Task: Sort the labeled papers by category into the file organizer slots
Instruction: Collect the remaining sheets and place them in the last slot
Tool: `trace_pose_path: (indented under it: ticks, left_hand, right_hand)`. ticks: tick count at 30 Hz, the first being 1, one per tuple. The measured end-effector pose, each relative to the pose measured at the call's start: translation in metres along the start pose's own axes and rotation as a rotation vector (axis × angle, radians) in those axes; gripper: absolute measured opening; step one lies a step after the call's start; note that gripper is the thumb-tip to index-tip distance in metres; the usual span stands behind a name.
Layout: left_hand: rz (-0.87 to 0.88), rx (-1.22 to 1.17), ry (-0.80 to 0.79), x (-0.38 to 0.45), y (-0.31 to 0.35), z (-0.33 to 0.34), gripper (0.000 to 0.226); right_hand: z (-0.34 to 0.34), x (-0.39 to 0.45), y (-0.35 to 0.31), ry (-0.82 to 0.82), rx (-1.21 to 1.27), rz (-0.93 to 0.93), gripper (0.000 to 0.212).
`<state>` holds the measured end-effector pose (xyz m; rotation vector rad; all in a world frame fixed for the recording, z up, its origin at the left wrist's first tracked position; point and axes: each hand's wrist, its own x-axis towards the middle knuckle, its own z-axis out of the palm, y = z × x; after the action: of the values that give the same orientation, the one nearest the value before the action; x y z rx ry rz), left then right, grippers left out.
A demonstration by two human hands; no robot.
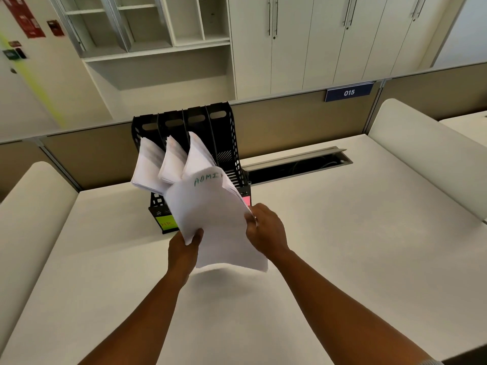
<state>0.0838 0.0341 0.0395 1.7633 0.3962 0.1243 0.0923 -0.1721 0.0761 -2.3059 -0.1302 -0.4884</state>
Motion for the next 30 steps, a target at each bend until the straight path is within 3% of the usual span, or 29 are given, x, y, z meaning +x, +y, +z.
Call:
trace_pose_path:
  ticks: [5, 11, 19, 30]
  left_hand:
    - [-0.036, 0.071, 0.034, 0.010, -0.005, 0.001, 0.027]
    - [-0.091, 0.333, -0.111, 0.007, -0.027, -0.004, 0.035]
    - [-0.067, 0.655, -0.282, 0.017, -0.041, 0.000, 0.051]
    - [-0.027, 0.885, -0.352, 0.043, -0.053, 0.018, 0.076]
  right_hand:
    - [-0.030, 0.038, -0.032, 0.142, 0.016, 0.100, 0.022]
    - [-0.058, 0.075, -0.061, 0.328, -0.031, 0.196, 0.015]
    - [-0.047, 0.103, -0.063, 0.387, -0.011, 0.256, 0.012]
    - [-0.017, 0.145, -0.057, 0.429, -0.047, 0.299, 0.020]
